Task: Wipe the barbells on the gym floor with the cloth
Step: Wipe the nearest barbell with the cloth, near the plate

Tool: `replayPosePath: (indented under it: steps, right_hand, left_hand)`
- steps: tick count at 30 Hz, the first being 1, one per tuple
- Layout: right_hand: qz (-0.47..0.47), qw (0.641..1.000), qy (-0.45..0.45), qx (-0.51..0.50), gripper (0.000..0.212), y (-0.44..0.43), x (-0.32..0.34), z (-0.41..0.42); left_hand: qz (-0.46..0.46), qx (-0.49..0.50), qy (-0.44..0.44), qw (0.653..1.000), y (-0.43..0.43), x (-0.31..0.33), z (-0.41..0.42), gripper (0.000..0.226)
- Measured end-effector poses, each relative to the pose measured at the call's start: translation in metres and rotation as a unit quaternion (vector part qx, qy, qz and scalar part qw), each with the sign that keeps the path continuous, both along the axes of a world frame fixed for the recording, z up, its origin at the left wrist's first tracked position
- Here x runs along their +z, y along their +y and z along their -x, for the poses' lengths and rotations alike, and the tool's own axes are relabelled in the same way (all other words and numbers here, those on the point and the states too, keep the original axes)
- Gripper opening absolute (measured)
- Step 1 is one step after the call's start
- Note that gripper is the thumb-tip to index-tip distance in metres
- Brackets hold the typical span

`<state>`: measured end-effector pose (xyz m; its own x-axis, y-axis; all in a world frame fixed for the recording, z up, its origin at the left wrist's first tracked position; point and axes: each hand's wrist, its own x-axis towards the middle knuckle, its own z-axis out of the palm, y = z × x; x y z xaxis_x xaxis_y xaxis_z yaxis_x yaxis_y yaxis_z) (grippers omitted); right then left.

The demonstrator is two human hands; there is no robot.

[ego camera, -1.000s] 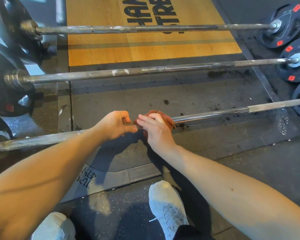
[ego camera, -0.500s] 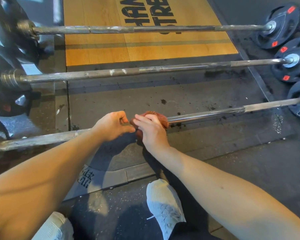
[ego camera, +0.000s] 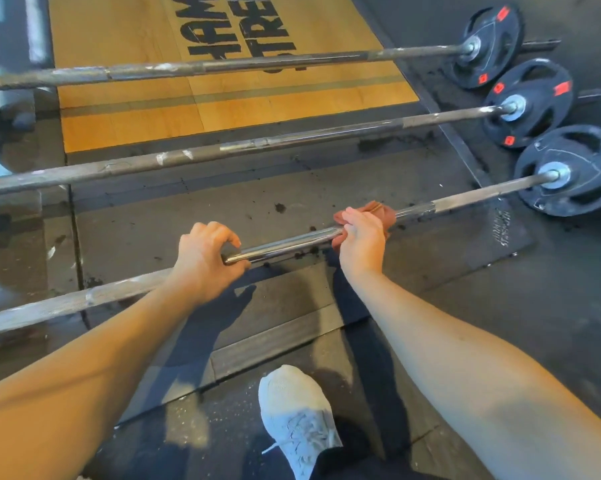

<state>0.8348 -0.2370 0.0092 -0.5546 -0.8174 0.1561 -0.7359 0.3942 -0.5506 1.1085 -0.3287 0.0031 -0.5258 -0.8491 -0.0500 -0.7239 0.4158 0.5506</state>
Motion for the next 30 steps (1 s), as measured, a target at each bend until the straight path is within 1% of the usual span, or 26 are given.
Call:
replayPosePath:
  steps: [3, 5, 7, 9, 12, 14, 17, 19, 21, 25, 28, 30]
  right_hand:
    - [0.019, 0.993, -0.099, 0.055, 0.032, 0.003, -0.017, -0.056]
    - [0.039, 0.988, -0.12, 0.09, 0.033, 0.005, -0.025, -0.074]
    - [0.037, 0.984, -0.132, 0.113, 0.031, 0.004, -0.02, -0.061]
    - [0.033, 0.983, -0.138, 0.114, 0.029, 0.006, -0.01, -0.033]
    - [0.04, 0.99, -0.128, 0.038, 0.028, 0.011, 0.001, 0.021]
    - [0.015, 0.993, -0.119, -0.02, 0.029, 0.013, 0.008, 0.059]
    - [0.029, 0.982, -0.161, -0.092, 0.034, 0.013, 0.01, 0.11]
    - [0.031, 0.975, -0.168, -0.142, 0.033, 0.01, 0.008, 0.136]
    - [0.016, 0.971, -0.164, -0.171, 0.03, 0.007, 0.01, 0.147]
    - [0.034, 0.968, -0.154, -0.198, 0.031, 0.005, 0.006, 0.135]
    - [0.053, 0.968, -0.176, -0.174, 0.032, 0.009, -0.006, 0.092]
    - [0.054, 0.977, -0.143, -0.146, 0.03, 0.009, -0.011, 0.057]
  left_hand:
    - [-0.004, 0.018, 0.012, 1.0, 0.007, -0.002, 0.015, 0.027]
    - [-0.006, 0.025, 0.009, 1.0, 0.01, -0.004, 0.02, 0.026]
    - [-0.001, 0.024, 0.015, 1.0, 0.011, -0.006, 0.02, 0.027]
    - [0.01, 0.022, 0.028, 0.999, 0.01, -0.007, 0.018, 0.027]
    - [0.025, 0.013, 0.022, 0.999, 0.009, -0.006, 0.019, 0.027]
    - [0.03, 0.013, 0.021, 0.999, 0.009, -0.007, 0.021, 0.027]
    - [0.03, 0.018, 0.023, 0.999, 0.01, -0.007, 0.022, 0.027]
    - [0.028, 0.021, 0.022, 0.999, 0.01, -0.007, 0.022, 0.027]
    - [0.029, 0.019, 0.022, 0.999, 0.01, -0.008, 0.022, 0.028]
    - [0.02, 0.022, 0.023, 0.999, 0.011, -0.008, 0.023, 0.028]
    - [0.004, 0.028, 0.026, 0.999, 0.013, -0.005, 0.024, 0.029]
    - [-0.002, 0.031, 0.032, 0.999, 0.014, -0.004, 0.024, 0.029]
